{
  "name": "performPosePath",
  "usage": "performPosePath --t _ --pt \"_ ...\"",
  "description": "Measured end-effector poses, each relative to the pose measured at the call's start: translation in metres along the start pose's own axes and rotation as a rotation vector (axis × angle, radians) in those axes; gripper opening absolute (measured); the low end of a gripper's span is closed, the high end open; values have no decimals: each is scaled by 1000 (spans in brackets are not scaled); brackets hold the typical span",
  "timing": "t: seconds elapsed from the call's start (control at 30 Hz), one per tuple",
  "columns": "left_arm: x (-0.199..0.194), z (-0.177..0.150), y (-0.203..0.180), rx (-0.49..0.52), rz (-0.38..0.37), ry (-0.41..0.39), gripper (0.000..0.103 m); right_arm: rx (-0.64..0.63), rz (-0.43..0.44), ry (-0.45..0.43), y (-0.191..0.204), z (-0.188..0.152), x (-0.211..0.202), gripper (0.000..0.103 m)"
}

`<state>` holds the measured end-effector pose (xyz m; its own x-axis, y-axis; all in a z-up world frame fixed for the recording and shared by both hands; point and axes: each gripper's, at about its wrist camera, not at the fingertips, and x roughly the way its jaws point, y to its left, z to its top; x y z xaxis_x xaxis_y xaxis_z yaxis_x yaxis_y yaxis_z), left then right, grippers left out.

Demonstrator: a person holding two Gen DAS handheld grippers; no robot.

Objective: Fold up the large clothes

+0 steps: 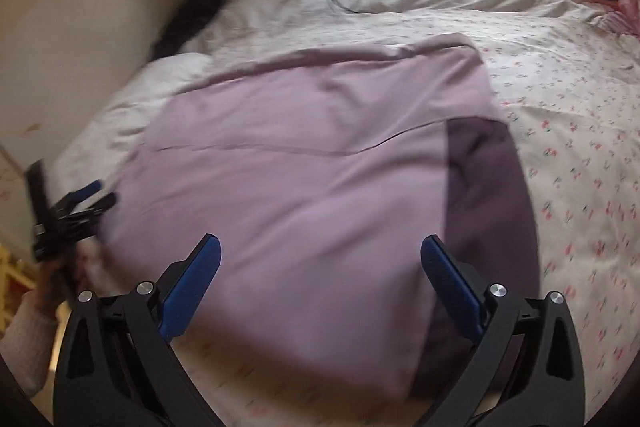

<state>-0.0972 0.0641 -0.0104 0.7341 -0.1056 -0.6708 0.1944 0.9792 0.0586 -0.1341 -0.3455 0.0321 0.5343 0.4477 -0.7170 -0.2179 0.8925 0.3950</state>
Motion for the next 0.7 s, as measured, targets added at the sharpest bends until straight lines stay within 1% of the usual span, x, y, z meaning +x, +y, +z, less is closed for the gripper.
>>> performPosePath --t 0.1,0.2,0.3,0.4,0.43,0.53,0.7 --pt "-25 -6 -6 12 8 -14 97 80 104 38 4 -23 -5 97" --pt "-46 -14 -15 44 34 -26 97 123 106 77 6 -41 3 97" --pt "-66 -21 -22 74 47 -42 97 226 157 126 3 -57 19 97" --pt "-84 -25 -28 93 56 -64 97 272 200 140 7 -61 31 97" --pt "-87 -25 -29 95 55 -68 97 276 205 146 12 -60 36 97" --pt "-99 -26 -33 96 58 -83 97 280 259 153 27 -56 48 97" --pt "-110 -26 -36 91 48 -103 97 265 276 175 49 -51 73 97"
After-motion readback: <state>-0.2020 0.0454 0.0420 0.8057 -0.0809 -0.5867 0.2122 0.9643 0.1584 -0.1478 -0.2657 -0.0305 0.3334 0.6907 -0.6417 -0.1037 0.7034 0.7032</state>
